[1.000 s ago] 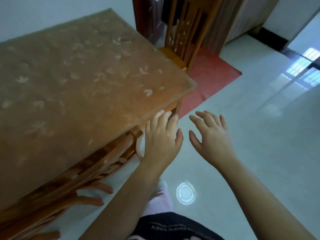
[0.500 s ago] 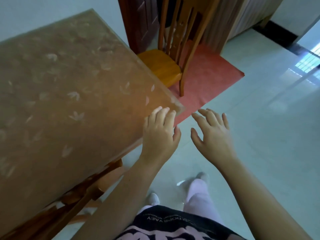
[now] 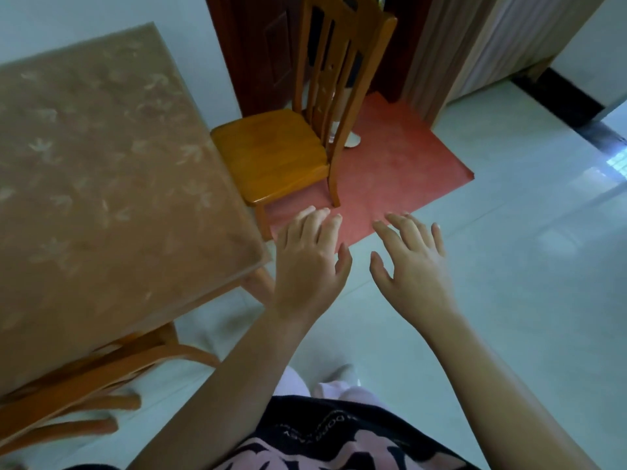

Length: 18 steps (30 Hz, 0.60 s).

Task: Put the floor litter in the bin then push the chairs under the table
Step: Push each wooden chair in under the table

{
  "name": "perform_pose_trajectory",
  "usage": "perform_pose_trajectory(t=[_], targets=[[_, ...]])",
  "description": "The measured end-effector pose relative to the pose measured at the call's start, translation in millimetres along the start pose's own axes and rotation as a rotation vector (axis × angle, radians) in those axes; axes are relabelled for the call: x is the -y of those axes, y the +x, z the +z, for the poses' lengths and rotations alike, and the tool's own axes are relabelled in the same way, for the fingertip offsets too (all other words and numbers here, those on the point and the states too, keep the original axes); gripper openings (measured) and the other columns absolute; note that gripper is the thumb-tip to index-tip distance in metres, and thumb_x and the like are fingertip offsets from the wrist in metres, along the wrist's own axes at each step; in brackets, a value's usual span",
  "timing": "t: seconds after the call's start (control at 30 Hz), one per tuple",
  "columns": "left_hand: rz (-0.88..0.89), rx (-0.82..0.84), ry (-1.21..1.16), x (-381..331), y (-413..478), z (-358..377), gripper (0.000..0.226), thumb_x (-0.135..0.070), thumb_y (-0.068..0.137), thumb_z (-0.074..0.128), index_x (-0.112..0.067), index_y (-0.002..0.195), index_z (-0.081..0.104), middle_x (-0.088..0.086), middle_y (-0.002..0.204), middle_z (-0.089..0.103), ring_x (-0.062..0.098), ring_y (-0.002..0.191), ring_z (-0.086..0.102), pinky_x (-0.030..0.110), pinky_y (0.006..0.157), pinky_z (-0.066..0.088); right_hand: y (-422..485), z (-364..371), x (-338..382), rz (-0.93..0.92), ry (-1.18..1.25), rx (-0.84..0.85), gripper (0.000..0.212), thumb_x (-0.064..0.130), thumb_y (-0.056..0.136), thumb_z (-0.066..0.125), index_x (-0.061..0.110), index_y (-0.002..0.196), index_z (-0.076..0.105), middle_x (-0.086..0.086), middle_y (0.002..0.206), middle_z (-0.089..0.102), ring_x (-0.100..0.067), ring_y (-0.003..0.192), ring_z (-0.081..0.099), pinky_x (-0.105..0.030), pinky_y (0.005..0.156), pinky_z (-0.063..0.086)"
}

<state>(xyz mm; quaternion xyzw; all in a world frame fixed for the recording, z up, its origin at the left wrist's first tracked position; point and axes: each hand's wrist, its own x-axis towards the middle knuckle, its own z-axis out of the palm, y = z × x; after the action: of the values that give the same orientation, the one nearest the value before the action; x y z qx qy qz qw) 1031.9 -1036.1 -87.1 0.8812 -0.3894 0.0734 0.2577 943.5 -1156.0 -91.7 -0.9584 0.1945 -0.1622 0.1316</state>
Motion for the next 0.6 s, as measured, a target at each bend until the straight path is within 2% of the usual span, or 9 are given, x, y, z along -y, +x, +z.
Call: perform_pose_trajectory(t=[0.37,0.5,0.6], targets=[[0.041,0.018,0.028,-47,83,71,0.033,-0.017,0.082,0.056,0.001,0.108,0.065,0.020,0.111,0.065,0.037,0.109,0.057,0.047,0.089,0.045,48,-12,-101,0.071,0.016,-0.050,0.038,0.009,0.076,0.067,0.003,0.113,0.061,-0.018,0.118,0.061,-0.037,0.114,0.053,-0.060,0.097,0.036],[0.035,-0.003,0.013,-52,125,98,0.038,-0.025,0.086,0.045,-0.001,0.108,0.064,0.018,0.111,0.065,0.036,0.109,0.056,0.045,0.091,0.043,88,-11,-134,0.043,0.000,-0.031,0.040,0.008,0.075,0.067,0.003,0.114,0.061,-0.019,0.118,0.061,-0.037,0.115,0.053,-0.061,0.097,0.035],[0.009,-0.029,0.007,-53,162,113,0.035,-0.024,0.085,0.051,-0.002,0.110,0.063,0.018,0.112,0.065,0.035,0.110,0.056,0.045,0.091,0.043,126,-12,-154,0.011,0.004,0.006,0.042,0.008,0.075,0.067,0.003,0.115,0.059,-0.018,0.120,0.060,-0.037,0.118,0.051,-0.062,0.097,0.035]])
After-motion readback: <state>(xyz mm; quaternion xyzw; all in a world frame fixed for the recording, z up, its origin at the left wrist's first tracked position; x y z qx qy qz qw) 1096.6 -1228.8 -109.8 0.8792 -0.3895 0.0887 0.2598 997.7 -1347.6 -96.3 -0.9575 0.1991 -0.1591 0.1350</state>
